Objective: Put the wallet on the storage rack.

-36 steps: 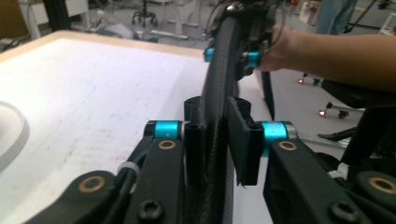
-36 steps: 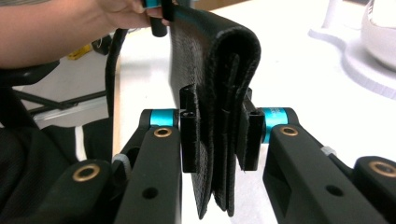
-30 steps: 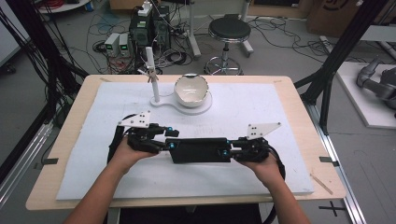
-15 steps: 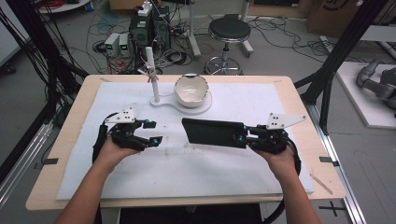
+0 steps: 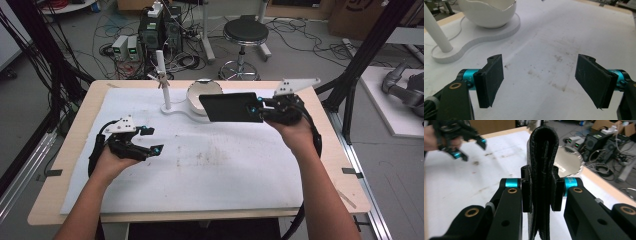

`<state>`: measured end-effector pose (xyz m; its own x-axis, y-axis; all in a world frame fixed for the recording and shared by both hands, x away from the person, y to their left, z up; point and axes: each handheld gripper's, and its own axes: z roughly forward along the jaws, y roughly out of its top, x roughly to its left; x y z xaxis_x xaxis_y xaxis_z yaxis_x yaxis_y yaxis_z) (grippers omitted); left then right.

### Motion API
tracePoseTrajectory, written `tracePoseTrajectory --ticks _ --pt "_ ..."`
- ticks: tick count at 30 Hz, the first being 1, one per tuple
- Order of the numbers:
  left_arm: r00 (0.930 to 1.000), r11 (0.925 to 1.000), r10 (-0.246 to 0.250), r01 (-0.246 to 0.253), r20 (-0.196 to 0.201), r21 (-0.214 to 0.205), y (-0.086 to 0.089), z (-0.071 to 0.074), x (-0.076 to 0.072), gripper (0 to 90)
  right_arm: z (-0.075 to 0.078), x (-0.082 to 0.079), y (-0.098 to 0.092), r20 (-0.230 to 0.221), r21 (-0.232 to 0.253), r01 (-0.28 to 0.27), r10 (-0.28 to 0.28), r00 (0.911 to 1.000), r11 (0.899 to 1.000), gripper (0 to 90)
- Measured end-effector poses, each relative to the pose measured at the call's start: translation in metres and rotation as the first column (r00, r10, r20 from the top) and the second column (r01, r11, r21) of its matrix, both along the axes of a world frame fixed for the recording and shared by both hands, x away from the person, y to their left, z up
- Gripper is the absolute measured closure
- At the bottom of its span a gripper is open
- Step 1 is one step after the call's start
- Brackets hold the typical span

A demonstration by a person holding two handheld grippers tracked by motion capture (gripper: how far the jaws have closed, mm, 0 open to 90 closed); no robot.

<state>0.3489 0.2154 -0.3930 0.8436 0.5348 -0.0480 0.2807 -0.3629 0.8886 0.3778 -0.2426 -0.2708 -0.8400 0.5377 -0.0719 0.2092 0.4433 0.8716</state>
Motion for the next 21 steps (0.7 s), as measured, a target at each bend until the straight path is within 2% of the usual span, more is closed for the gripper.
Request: tracePoseTrajectory --ticks 3,4,6,11,15,21 --pt "1.0 0.9999 0.0 0.0 -0.003 0.014 -0.001 -0.002 0.0 22.7 0.014 0.017 0.008 0.015 -0.042 0.03 -0.029 0.9995 0.999 76.9" --pt "0.9999 0.9999 -0.004 0.005 -0.011 0.016 -0.001 -0.003 0.0 22.7 0.016 0.02 0.01 0.001 -0.047 0.042 -0.042 0.9991 0.998 76.9" --pt "0.9998 0.9998 -0.005 0.005 -0.017 0.021 -0.002 -0.004 0.001 22.7 0.023 0.03 0.016 0.006 -0.087 0.057 -0.057 0.9984 0.995 76.9" --pt "0.9996 0.9999 -0.009 0.009 -0.027 0.009 -0.003 -0.006 0.002 22.7 0.036 0.052 0.034 0.003 -0.152 0.069 -0.069 0.9976 0.986 76.9" --pt "0.9995 0.9999 -0.014 0.014 -0.027 -0.003 -0.003 -0.005 0.002 22.7 0.039 0.066 0.048 -0.005 -0.203 0.079 -0.081 0.9967 0.976 76.9" --pt "0.9995 0.9998 -0.02 0.02 -0.025 -0.01 -0.002 -0.005 0.002 22.7 0.035 0.084 0.069 -0.031 -0.243 0.061 -0.071 0.997 0.968 76.8"
